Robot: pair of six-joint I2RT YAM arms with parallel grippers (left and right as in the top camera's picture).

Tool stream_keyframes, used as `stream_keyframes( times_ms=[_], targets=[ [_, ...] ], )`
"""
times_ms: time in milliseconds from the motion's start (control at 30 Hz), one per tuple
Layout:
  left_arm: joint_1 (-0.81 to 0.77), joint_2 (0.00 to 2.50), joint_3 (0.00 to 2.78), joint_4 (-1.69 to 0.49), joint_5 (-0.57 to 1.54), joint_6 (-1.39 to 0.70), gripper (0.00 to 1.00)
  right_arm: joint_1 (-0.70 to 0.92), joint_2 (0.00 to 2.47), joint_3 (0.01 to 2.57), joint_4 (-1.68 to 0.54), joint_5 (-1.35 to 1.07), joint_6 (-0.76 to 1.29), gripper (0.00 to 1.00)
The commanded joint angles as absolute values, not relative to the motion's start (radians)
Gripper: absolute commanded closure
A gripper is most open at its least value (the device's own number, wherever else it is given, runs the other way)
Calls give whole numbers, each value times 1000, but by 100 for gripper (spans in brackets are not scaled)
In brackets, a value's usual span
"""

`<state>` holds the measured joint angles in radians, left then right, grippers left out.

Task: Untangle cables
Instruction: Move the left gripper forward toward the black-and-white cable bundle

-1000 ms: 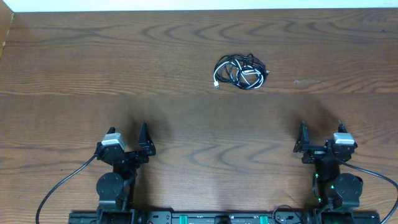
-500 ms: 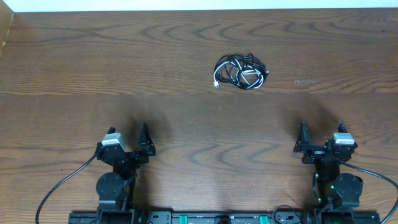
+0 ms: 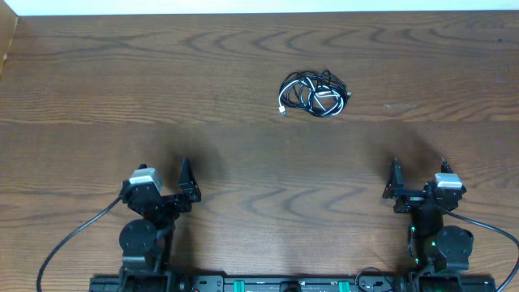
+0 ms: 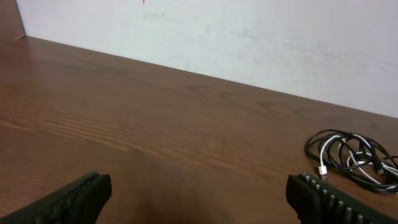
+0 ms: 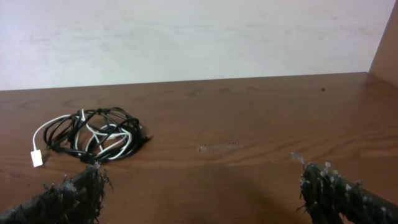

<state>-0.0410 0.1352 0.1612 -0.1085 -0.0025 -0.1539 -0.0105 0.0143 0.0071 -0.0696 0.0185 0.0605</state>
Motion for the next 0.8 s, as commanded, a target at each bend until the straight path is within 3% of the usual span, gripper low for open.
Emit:
stream_keyframes(
  times_ms=[0, 767],
  targets=[
    [-38, 220, 231, -112, -7, -130, 5, -3, 6, 6, -73, 24, 70, 1],
    [-38, 838, 667, -285, 46, -97, 5, -3, 6, 6, -73, 24, 70, 1]
  ],
)
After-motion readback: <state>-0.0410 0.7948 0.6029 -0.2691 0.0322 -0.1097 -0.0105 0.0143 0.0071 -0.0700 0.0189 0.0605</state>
